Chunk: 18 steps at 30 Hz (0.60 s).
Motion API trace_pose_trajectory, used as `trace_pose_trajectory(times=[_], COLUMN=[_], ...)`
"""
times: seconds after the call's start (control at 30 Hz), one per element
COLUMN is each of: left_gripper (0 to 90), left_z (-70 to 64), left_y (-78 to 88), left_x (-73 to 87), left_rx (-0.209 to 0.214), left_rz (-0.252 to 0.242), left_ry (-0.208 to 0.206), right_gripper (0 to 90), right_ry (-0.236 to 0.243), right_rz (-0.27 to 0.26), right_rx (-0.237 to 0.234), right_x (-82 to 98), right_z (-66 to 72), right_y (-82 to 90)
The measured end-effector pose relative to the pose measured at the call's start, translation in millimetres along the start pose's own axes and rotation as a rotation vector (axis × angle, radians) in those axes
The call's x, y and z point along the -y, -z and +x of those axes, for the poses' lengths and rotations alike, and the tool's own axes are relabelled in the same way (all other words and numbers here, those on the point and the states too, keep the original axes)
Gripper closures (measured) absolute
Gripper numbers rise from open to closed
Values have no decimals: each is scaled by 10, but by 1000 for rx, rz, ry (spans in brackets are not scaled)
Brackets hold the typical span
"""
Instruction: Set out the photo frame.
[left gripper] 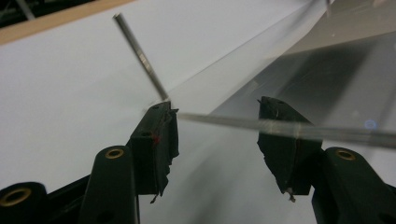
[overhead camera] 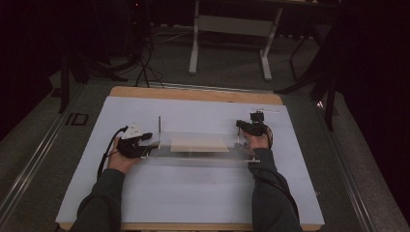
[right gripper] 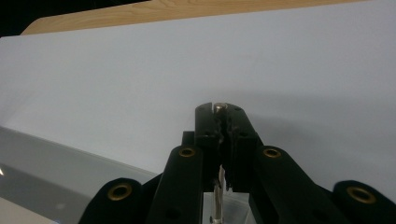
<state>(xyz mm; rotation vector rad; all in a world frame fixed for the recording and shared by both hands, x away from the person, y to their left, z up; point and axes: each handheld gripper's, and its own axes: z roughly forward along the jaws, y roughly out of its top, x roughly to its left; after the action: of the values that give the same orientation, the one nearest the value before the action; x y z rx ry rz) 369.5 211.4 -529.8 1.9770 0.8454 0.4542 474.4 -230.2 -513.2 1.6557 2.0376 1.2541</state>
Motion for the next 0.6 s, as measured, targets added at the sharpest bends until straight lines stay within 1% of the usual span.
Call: trace_pose_trajectory(times=[0.03,0.1,0.13,0.33,0.4,0.53,0.6], left_gripper=[453,458,458,455,451,431,434], left_z=[-12,-34,-39,-59,-65,-100,-103], left_y=[-9,-19,-18,-24,-31,-72,-101], left_x=[-7,-21,-30,-81,-91,-135,-154], left_rx=[3,-7,-9,-27,-28,-8,0], left_rz=[-6,-14,-26,-11,-11,-20,-20], left_ry=[-7,-21,-20,-64,-73,-89,-80], right_gripper=[853,853,853,852,852,851,851], right_ry=[0,-1,-1,-5,-6,-8,-9], right_rz=[0,1,1,3,3,5,9], right_rx=[-1,-1,-2,-6,-8,-8,-7], right_x=[0,0,0,-4,-5,-9,-13], right_z=[-2,-1,-2,-9,-12,-13,-13], right_y=[0,0,0,-6,-7,-10,-10])
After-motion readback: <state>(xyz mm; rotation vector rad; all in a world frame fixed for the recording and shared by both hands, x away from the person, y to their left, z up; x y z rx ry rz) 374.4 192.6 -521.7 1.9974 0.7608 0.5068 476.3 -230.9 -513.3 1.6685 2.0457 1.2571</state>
